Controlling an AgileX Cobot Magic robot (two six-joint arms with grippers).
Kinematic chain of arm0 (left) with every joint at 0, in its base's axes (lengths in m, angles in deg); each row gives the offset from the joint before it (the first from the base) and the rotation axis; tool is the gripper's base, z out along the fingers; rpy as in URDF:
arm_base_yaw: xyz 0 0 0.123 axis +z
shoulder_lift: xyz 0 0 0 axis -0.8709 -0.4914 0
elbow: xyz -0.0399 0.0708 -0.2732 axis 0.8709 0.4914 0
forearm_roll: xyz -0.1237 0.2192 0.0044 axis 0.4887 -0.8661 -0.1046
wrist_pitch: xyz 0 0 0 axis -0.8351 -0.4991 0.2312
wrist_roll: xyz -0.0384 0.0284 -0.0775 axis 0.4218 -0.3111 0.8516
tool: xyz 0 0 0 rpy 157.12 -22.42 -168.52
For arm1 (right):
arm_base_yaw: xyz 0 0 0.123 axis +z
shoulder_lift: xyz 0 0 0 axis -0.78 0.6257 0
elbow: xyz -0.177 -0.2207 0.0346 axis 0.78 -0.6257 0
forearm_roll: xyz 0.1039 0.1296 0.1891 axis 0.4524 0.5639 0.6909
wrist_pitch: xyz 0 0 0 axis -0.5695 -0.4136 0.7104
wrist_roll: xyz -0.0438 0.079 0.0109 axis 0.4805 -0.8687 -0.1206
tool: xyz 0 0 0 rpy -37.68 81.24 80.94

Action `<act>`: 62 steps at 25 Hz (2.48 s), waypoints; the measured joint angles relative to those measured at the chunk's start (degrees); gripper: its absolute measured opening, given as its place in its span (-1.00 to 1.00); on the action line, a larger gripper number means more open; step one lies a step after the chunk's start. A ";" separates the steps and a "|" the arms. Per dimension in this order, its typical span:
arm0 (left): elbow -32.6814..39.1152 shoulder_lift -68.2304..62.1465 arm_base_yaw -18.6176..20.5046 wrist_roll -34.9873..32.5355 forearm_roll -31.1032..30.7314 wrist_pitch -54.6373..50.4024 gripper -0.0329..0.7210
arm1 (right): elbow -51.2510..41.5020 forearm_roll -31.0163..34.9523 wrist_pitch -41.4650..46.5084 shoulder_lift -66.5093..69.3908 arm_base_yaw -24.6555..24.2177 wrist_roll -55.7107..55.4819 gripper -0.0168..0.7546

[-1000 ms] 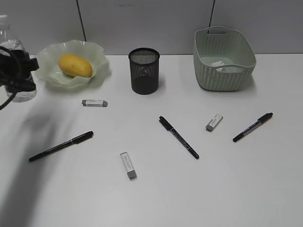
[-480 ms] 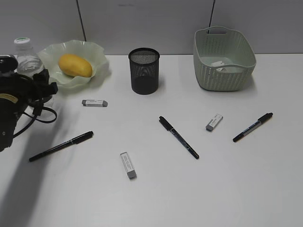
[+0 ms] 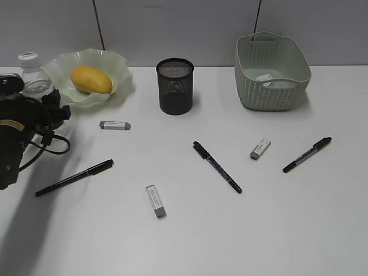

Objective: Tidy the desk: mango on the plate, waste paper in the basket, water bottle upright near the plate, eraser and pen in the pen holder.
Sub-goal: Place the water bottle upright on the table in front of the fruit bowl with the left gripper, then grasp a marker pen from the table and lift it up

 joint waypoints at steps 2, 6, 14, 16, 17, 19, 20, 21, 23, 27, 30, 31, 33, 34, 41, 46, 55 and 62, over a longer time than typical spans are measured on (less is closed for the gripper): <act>-0.19 -0.75 0.00 0.43 -0.11 1.18 0.42 | 0.00 0.00 0.00 0.00 0.00 0.00 0.28; -0.19 -1.16 0.00 0.53 -0.36 1.93 0.46 | 0.00 -0.05 0.00 0.00 0.00 0.00 0.28; -0.19 -1.63 0.00 0.86 -0.74 1.65 0.72 | 0.00 -0.05 -0.04 0.00 0.00 0.00 0.28; -0.19 -1.64 0.00 0.86 -1.29 1.45 0.73 | 0.00 -0.05 -0.04 0.00 0.00 0.00 0.28; -0.13 -1.59 0.00 0.86 -1.52 1.45 0.74 | 0.00 -0.05 -0.04 0.00 0.00 0.00 0.28; 0.62 -1.03 0.00 0.86 -1.91 1.38 0.74 | 0.00 -0.05 -0.04 0.00 0.00 0.00 0.28; 1.42 -0.44 0.00 0.86 -1.98 1.34 0.74 | 0.00 -0.05 -0.04 0.00 0.00 0.00 0.28; 2.39 0.22 0.00 0.86 -2.10 1.34 0.74 | 0.00 -0.05 -0.04 0.00 0.00 0.00 0.28; 4.58 1.15 0.00 0.86 -2.09 1.53 0.74 | 0.00 -0.05 -0.04 0.00 0.00 0.00 0.28; 9.47 2.14 0.00 0.86 -2.34 1.48 0.74 | 0.00 -0.05 -0.04 0.00 0.00 0.00 0.28; 13.10 5.23 0.00 0.86 -4.10 1.09 0.74 | 0.00 -0.05 -0.04 0.00 0.00 0.00 0.28; 14.13 7.10 0.00 0.86 -4.63 0.93 0.74 | 0.00 -0.05 -0.04 0.00 0.00 0.00 0.28; 15.23 11.29 0.00 0.86 -5.28 -1.49 0.74 | 0.00 -0.05 -0.04 0.00 0.00 0.00 0.28; 15.35 13.83 0.00 0.86 -5.43 -3.40 0.74 | 0.00 -0.05 -0.06 0.00 0.00 0.00 0.28; 12.57 32.47 0.00 0.86 -12.93 -33.88 0.70 | 0.00 -0.05 -0.06 0.00 0.00 0.00 0.28; 4.74 43.59 0.00 0.86 -15.08 -66.68 0.62 | 0.00 -0.05 -0.06 0.00 0.00 0.00 0.28; -12.43 49.01 0.00 0.86 -15.02 -125.13 0.57 | 0.00 -0.05 -0.43 0.00 0.00 0.00 0.28; -10.78 53.59 0.00 0.86 -13.82 -134.93 0.37 | 0.00 -1.54 -0.87 0.00 0.00 -1.86 0.28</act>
